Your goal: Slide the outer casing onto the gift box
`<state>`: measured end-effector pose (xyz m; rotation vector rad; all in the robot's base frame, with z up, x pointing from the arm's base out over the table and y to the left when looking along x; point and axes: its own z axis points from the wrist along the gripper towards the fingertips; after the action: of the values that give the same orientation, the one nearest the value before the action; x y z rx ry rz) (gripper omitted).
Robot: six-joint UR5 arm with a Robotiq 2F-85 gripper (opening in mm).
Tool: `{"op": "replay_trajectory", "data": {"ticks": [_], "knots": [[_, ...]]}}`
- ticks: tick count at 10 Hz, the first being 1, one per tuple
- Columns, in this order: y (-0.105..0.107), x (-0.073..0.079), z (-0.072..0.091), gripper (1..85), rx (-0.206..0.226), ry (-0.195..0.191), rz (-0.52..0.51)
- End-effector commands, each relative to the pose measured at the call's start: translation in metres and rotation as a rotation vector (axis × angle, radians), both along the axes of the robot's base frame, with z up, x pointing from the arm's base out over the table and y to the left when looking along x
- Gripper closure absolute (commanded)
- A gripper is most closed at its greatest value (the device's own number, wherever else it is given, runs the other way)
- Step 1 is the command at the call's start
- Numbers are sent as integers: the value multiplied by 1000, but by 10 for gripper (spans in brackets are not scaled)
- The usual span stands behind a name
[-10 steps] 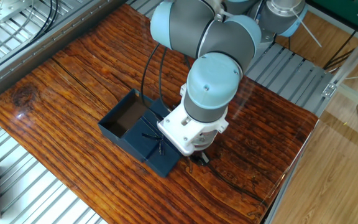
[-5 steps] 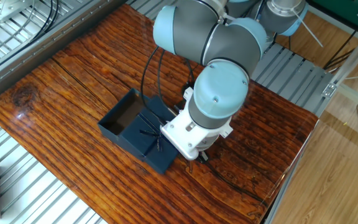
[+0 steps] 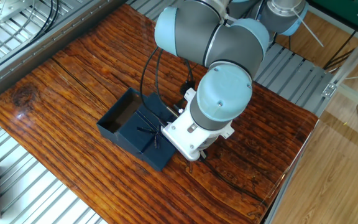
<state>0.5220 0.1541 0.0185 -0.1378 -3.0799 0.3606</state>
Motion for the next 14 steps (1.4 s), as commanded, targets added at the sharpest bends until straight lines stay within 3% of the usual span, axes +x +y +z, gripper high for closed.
{"op": "replay_trajectory", "data": {"ticks": [1,4,10,14], "knots": [[-7,-2,5,847,-20,14,20],[-18,-5,11,847,-13,28,48],[-53,-5,38,847,1,52,91],[-58,0,37,847,7,51,99]]}}
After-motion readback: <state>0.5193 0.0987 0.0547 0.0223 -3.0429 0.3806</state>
